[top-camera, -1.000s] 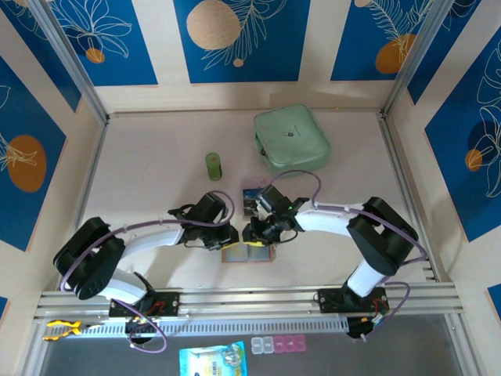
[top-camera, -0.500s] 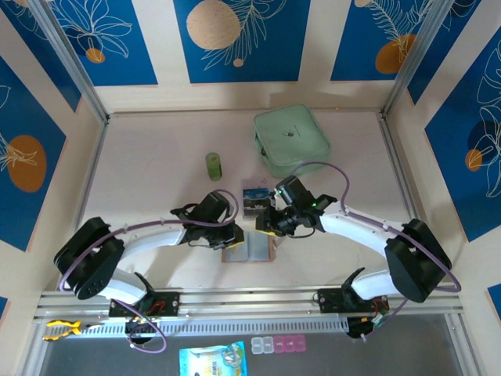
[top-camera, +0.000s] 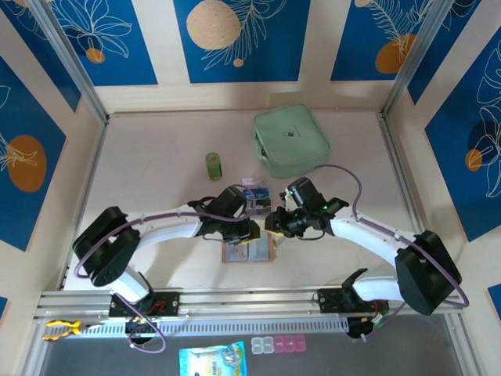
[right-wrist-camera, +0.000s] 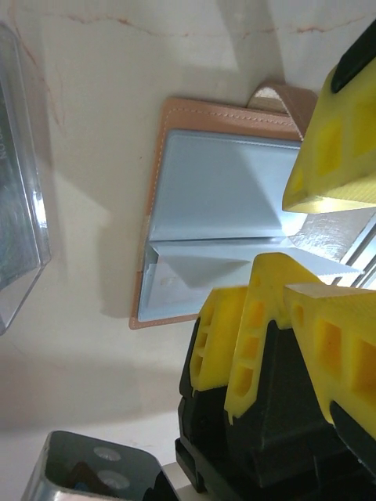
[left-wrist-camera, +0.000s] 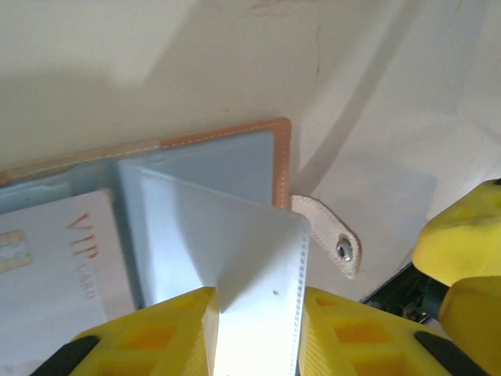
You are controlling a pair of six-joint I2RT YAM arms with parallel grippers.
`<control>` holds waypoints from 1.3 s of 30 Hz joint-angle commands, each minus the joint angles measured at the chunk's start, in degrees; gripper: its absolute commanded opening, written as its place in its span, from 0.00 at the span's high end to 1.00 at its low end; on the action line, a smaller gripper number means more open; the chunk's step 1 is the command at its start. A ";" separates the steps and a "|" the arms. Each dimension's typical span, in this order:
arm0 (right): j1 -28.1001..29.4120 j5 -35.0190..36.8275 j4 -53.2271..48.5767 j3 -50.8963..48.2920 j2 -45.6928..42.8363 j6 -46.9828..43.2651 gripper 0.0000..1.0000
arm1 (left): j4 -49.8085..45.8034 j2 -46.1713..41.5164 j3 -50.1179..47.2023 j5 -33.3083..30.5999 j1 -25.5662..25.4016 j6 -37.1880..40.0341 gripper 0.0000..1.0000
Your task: Take the credit cards out of the card holder
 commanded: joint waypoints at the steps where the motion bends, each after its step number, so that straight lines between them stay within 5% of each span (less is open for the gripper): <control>1: -0.93 -1.76 -1.50 -1.36 -2.01 -0.93 0.68 | -2.24 2.09 2.67 1.07 -1.06 1.57 0.67; 15: -1.10 -3.63 -0.25 -1.53 -1.87 -0.06 0.69 | -5.80 -1.12 1.97 -2.35 -0.07 3.47 0.56; 39: 9.26 -3.29 7.09 5.68 14.54 4.52 0.73 | -3.84 -8.00 -13.20 -1.06 8.56 6.27 0.85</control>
